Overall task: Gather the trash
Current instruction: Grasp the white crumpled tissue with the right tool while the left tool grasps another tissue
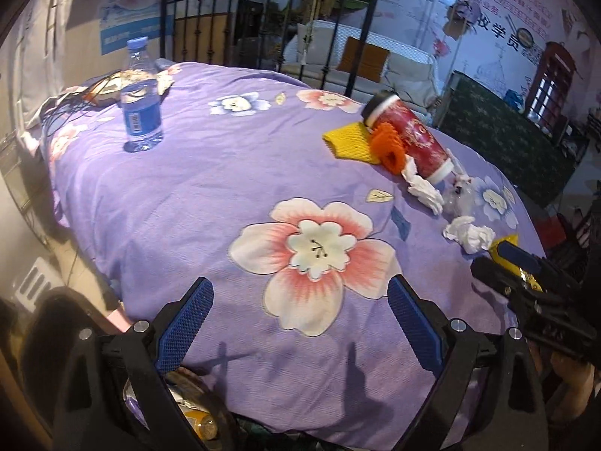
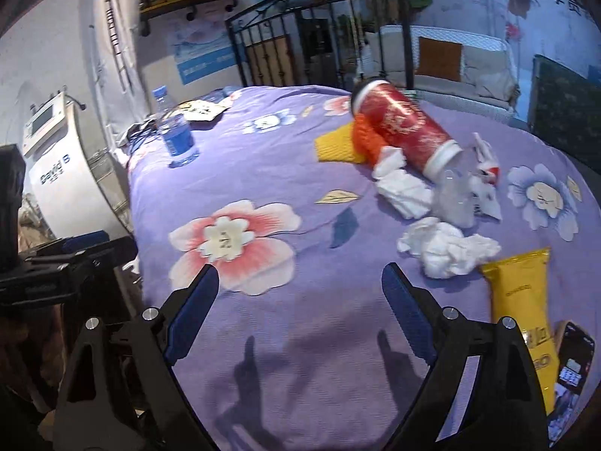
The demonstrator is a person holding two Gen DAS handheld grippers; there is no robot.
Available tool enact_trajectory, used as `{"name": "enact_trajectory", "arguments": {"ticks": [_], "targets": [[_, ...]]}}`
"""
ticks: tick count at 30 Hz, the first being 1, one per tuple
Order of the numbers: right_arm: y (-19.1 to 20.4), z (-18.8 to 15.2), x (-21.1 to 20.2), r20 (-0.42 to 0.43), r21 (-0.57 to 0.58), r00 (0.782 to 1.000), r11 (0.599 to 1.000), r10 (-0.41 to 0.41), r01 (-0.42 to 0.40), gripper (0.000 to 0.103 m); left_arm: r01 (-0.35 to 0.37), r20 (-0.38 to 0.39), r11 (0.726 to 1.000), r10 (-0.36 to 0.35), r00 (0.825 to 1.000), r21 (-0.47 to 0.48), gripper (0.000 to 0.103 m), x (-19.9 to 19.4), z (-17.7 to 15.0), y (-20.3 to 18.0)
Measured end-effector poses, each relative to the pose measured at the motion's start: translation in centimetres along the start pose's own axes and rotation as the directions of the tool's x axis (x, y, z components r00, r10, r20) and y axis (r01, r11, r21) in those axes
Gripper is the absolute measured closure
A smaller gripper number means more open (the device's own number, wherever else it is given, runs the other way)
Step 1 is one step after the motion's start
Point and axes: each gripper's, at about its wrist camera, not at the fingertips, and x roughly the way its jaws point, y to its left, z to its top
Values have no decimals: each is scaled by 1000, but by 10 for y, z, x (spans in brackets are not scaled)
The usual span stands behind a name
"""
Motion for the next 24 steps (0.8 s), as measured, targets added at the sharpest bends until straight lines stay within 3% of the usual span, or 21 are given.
{"name": "enact_trajectory", "arguments": {"ticks": [4,9,16,20,24], "targets": [[-38,10,8,-10,11,992,992,-126,126,16,40,-16,998,-39,999,46,11,11,4,-22],[-56,17,25,-71,-3,979,982,-190,190,28,67,-35,996,-65,997,58,11,20,6,-35],[-67,20,59,-172,1,948,962,-268,272,36,75,-63,995,-71,995,65,11,32,4,-39],[-71,19,68,-186,4,934,950,-306,312,53,80,-77,994,-75,994,70,11,37,4,-41],[-69,21,69,-174,-3,936,950,-307,311,70,85,-84,993,-77,993,85,11,42,4,-46]]}}
